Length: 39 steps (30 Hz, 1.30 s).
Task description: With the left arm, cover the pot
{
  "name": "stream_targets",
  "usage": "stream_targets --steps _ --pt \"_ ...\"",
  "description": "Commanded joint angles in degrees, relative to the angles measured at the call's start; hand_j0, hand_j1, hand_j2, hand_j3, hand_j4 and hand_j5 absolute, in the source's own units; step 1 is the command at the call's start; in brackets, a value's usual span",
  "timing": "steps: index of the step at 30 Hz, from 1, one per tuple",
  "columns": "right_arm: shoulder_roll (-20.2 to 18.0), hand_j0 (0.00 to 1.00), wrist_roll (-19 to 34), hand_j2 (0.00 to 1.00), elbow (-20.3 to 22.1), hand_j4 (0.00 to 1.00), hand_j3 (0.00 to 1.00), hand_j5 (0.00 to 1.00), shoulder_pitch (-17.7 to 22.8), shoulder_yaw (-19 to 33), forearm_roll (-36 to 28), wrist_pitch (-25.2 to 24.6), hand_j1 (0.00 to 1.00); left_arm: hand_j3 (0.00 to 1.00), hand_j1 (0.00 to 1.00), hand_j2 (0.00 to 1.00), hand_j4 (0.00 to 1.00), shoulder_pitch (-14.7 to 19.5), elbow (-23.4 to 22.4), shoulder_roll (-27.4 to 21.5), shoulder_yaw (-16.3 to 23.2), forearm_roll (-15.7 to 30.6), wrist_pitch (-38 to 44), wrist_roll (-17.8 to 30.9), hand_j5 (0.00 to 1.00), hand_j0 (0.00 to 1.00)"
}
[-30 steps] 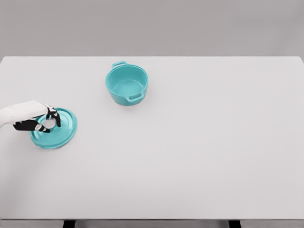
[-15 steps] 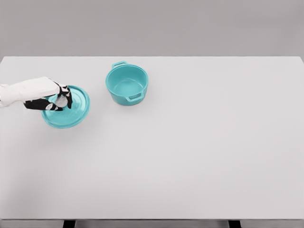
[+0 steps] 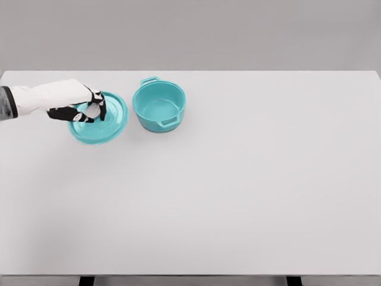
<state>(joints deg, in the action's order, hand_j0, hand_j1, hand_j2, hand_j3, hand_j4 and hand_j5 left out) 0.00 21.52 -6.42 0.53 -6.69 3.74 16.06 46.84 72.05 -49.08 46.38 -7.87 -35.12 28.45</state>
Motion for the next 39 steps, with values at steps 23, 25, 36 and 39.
stream_targets --steps 23,25,36,39 --pt "0.0 1.00 0.0 1.00 0.0 1.00 1.00 1.00 0.0 0.0 0.0 0.0 1.00 0.39 0.39 0.39 0.39 10.1 -10.7 12.1 5.6 -0.3 0.1 1.7 0.39 0.39" --pt "0.0 1.00 0.0 1.00 0.0 1.00 1.00 1.00 0.0 0.0 0.0 0.0 1.00 0.39 0.39 0.39 0.39 10.5 -12.1 13.3 5.7 -0.5 0.1 1.9 0.39 0.39" --pt "0.0 1.00 0.0 1.00 0.0 1.00 1.00 1.00 0.0 0.0 0.0 0.0 1.00 0.39 0.39 0.39 0.39 14.1 -17.6 17.8 9.0 -0.5 0.1 2.8 0.39 0.39" --pt "0.0 1.00 0.0 1.00 0.0 1.00 1.00 1.00 0.0 0.0 0.0 0.0 1.00 0.40 0.40 0.40 0.40 14.7 -19.3 18.6 9.4 -0.5 0.1 2.8 0.40 0.40"
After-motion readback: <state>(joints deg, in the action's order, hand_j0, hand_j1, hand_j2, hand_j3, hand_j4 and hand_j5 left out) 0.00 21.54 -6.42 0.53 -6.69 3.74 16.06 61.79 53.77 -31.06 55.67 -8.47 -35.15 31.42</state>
